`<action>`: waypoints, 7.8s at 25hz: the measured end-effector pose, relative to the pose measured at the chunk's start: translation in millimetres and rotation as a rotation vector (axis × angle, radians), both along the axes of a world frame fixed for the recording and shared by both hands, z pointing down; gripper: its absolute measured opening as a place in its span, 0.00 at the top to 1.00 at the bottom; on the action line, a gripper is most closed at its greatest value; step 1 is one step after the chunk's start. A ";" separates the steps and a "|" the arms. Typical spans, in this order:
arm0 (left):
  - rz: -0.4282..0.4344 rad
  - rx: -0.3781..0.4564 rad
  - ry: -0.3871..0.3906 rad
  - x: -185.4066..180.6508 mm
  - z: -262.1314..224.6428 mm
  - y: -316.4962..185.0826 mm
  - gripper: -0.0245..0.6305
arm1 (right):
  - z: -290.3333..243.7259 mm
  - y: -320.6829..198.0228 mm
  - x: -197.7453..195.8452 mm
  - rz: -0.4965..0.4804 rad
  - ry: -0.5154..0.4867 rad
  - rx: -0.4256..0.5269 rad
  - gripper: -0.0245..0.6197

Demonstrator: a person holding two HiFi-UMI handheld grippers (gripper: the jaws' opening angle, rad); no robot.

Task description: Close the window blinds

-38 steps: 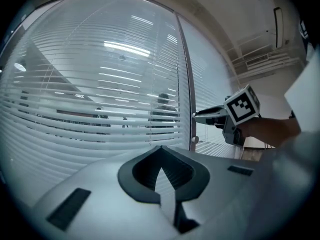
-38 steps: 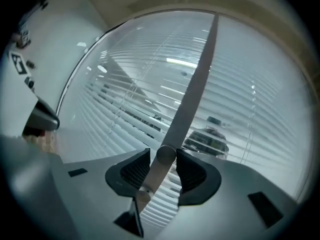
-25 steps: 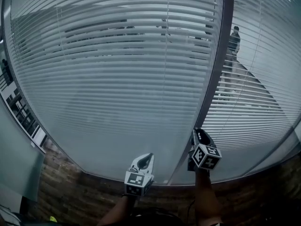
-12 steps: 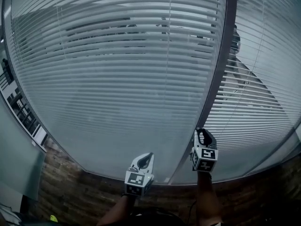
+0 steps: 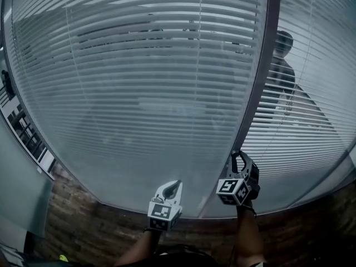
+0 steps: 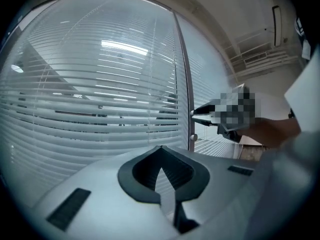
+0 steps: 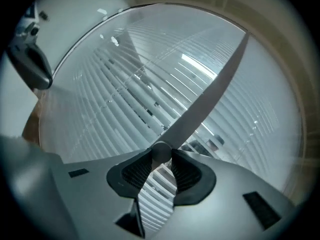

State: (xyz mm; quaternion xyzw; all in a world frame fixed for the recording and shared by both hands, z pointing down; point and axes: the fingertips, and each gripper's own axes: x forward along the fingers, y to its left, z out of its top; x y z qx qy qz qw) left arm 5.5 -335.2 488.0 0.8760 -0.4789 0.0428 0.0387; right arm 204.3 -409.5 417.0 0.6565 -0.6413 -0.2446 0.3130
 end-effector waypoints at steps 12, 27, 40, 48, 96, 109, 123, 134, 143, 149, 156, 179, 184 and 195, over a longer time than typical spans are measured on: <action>-0.004 0.001 -0.006 -3.0 2.4 -1.1 0.96 | 1.4 1.3 -0.4 -0.007 0.216 0.035 0.77; -0.044 -0.018 0.011 -16.4 4.3 -0.3 0.96 | 7.8 10.0 15.8 -0.101 -0.900 -0.016 0.72; -0.047 -0.018 0.010 -16.0 4.1 3.1 0.96 | -2.0 4.1 12.5 -0.119 -1.033 0.025 0.76; -0.048 0.004 0.008 -17.3 7.6 0.8 0.96 | -3.2 2.5 8.6 -0.134 -0.729 -0.002 0.77; -0.044 -0.030 0.009 -15.2 1.4 19.1 0.96 | 11.6 70.4 3.4 -0.153 -0.505 0.024 0.77; -0.042 -0.042 0.082 10.8 -24.1 34.9 0.96 | 7.7 125.3 13.1 -0.146 -0.613 0.018 0.96; -0.100 -0.020 0.030 27.6 -5.6 64.6 0.96 | 65.4 132.8 3.7 -0.199 -0.676 -0.091 0.96; -0.109 -0.043 0.031 -10.4 7.6 103.2 0.96 | 73.1 170.1 -38.7 -0.191 -0.669 -0.106 0.96; -0.104 -0.077 0.041 -61.3 26.6 159.8 0.96 | 80.4 230.9 -90.3 -0.168 -0.662 -0.098 0.96; -0.115 -0.039 0.047 -87.1 18.5 193.3 0.96 | 63.4 270.8 -102.3 -0.159 -0.674 -0.014 0.96; -0.095 -0.014 0.053 -108.8 12.3 240.4 0.96 | 67.4 321.1 -125.8 -0.136 -0.672 -0.031 0.96; -0.043 -0.020 0.043 -137.7 12.9 357.5 0.96 | 70.9 451.3 -136.8 -0.061 -0.657 0.056 0.96; -0.054 -0.009 0.054 -135.4 9.4 365.0 0.96 | 67.4 456.9 -142.1 -0.089 -0.653 0.034 0.96; -0.071 0.023 0.064 -102.6 -3.6 398.0 0.96 | 66.3 494.0 -138.9 -0.160 -0.596 0.000 0.96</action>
